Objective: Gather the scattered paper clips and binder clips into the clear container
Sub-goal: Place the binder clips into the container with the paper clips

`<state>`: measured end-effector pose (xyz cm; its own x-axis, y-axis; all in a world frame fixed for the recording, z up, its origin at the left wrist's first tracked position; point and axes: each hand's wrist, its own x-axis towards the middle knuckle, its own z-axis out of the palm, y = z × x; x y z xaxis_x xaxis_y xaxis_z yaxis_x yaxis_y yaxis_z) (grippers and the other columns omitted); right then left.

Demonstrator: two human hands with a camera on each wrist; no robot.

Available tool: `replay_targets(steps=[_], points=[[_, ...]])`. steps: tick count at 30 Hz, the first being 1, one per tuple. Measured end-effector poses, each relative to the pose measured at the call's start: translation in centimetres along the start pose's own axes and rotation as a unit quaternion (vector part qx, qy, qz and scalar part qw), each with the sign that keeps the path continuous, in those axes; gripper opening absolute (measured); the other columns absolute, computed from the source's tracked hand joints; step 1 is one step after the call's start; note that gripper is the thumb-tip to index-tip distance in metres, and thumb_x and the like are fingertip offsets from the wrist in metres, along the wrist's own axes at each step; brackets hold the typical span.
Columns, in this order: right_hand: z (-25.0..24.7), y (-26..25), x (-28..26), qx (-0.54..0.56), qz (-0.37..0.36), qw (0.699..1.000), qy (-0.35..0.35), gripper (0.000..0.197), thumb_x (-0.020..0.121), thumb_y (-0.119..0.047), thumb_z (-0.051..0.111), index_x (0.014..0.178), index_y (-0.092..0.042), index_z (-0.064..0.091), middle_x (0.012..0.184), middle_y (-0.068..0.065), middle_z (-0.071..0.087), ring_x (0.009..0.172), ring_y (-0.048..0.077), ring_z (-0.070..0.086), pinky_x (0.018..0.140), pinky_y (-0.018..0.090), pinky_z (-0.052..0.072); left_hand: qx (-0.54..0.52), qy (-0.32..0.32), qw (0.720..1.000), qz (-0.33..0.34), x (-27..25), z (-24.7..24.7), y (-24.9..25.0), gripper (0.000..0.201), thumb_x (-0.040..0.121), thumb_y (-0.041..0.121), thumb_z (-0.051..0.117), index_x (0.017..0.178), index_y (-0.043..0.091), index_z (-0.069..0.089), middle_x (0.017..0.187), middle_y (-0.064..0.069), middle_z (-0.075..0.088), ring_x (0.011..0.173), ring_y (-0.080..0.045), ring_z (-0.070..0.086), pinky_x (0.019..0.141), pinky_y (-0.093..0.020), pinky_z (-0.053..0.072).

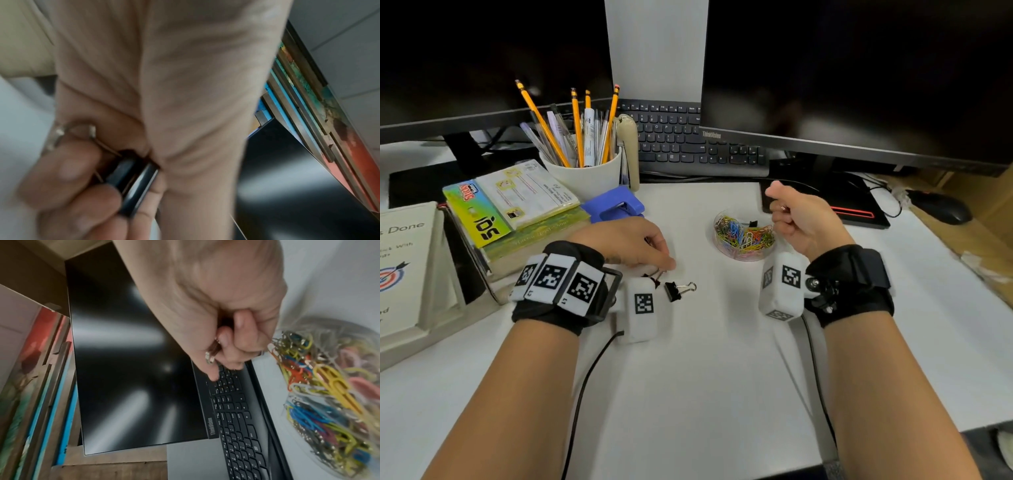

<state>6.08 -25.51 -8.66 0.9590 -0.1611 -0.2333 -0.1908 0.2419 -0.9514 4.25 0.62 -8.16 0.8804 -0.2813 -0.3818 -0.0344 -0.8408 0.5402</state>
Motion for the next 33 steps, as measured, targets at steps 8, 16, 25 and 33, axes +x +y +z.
replay_targets(steps=[8,16,25,33], points=[[1.4,0.1,0.7,-0.049,-0.043,0.998,0.011,0.027,0.099,-0.033,0.046,0.110,-0.014,0.061,0.078,-0.002,0.051,0.074,0.012,0.046,0.068,0.024,0.042,0.100,-0.053,0.993,-0.024,-1.0,0.4,1.5,0.056,0.062,0.046,0.082,0.107,0.032,0.052,0.089,0.018,0.042,0.094,-0.012,0.050,0.087,-0.027,0.044],[1.8,-0.5,-0.1,-0.140,-0.048,0.989,-0.013,0.039,0.103,-0.019,0.031,0.136,-0.006,0.047,0.117,0.016,0.066,0.103,0.021,0.054,0.104,0.030,0.044,0.045,0.002,0.998,0.043,0.0,0.8,0.7,0.020,0.076,0.029,0.075,0.092,0.028,0.063,0.085,0.010,0.048,0.081,-0.008,0.050,0.081,-0.025,0.043],[-0.5,0.4,0.9,-0.232,-0.069,0.966,0.090,0.024,0.092,-0.010,0.050,0.112,-0.007,0.063,0.083,0.002,0.055,0.069,0.012,0.045,0.061,0.024,0.040,0.037,0.070,0.996,0.039,0.3,0.8,0.9,0.042,0.073,0.042,0.075,0.107,0.026,0.056,0.087,0.012,0.043,0.087,-0.010,0.048,0.075,-0.024,0.038],[0.3,1.1,0.7,-0.350,-0.017,0.936,0.042,0.023,0.090,-0.022,0.063,0.105,-0.006,0.070,0.085,0.016,0.062,0.053,0.015,0.047,0.053,0.022,0.045,0.014,0.044,0.998,0.040,0.6,0.9,0.0,0.032,0.075,0.028,0.077,0.103,0.023,0.061,0.082,0.006,0.047,0.070,-0.009,0.047,0.061,-0.021,0.037]])
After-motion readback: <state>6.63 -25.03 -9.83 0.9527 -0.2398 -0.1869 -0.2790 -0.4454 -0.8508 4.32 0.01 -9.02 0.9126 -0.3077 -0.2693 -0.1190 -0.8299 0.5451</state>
